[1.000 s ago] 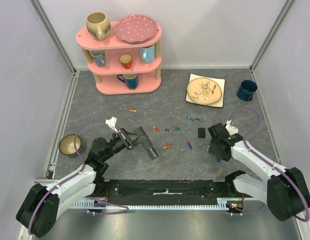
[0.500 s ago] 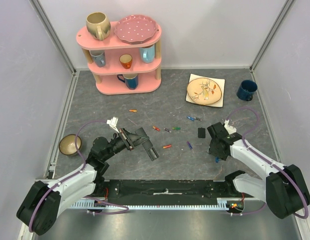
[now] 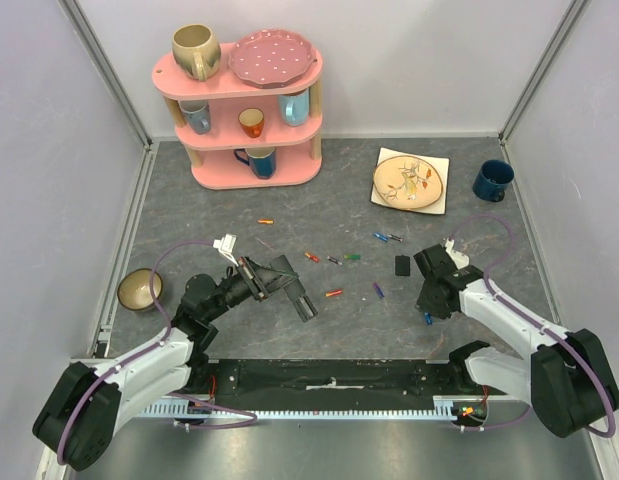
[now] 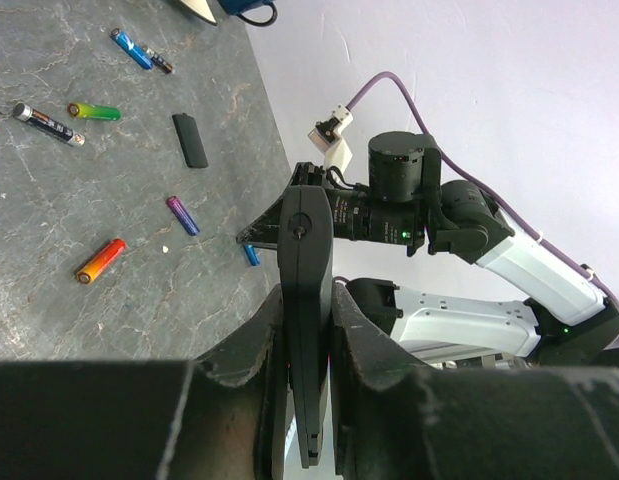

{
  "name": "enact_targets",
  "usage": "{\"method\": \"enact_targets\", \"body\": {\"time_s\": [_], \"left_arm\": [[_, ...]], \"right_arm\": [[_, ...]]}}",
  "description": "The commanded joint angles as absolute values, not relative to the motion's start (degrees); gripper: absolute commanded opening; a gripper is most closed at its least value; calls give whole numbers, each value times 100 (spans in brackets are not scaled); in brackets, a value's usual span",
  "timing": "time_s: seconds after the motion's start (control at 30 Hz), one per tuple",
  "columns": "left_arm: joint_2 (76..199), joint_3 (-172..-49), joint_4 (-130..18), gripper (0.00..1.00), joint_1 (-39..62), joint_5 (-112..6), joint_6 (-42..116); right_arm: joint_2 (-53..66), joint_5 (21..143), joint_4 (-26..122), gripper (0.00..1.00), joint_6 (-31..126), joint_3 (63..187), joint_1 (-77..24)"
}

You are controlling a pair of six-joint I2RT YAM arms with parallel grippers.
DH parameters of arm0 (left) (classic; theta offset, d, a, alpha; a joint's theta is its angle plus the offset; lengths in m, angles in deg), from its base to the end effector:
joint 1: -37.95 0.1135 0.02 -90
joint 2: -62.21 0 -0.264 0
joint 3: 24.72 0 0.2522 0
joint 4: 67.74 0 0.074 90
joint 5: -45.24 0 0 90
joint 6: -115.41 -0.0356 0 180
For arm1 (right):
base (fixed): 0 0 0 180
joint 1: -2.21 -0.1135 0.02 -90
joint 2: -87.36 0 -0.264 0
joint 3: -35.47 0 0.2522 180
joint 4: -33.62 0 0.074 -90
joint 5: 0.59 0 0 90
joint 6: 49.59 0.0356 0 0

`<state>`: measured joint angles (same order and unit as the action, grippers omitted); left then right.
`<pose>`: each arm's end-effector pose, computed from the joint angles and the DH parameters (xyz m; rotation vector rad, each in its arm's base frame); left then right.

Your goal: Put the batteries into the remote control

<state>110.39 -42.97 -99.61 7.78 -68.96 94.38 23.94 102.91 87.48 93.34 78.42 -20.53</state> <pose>0.1387 -0.0975 0.1880 -0.2170 1.7944 -1.6348 0.1577 0.0571 0.1568 0.7684 2.6747 -0.0252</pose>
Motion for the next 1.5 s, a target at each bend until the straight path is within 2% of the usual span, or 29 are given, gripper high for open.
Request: {"method": "enact_targets", "body": {"time_s": [0.0,0.3,0.43,0.73,0.9,1.1,1.23,1.47], "left_arm": [[11055,-4314,-10311,2,728,-6954,9554],[11090,-4305,-10302,2,684,-6893,9554],[11125,-4331,-10293,2,658,-6866,9537],[10985,-4551,-9776,2,658,-6726,9238],[11063,-4849,-9432,2,666,-6822,9071],[11125,-4824,-9590,2,666,-6866,9088],[11099,-4701,-9643,2,693,-6989,9106],[10546,-4568,-9108,2,702,-6893,8896]], "right_arm": [[2399,9926,8518,34,9385,7569,-2055],[2496,9829,8439,13,9368,7472,-2055],[2601,9846,8439,0,9254,7480,-2064],[3575,9706,8412,0,9007,7638,-2301],[3656,10048,8649,0,8665,8174,-2679],[3033,10391,8510,0,8112,9035,-3250],[2148,10427,8106,0,7751,9457,-3549],[1021,10506,7525,0,7434,9976,-3593]]}}
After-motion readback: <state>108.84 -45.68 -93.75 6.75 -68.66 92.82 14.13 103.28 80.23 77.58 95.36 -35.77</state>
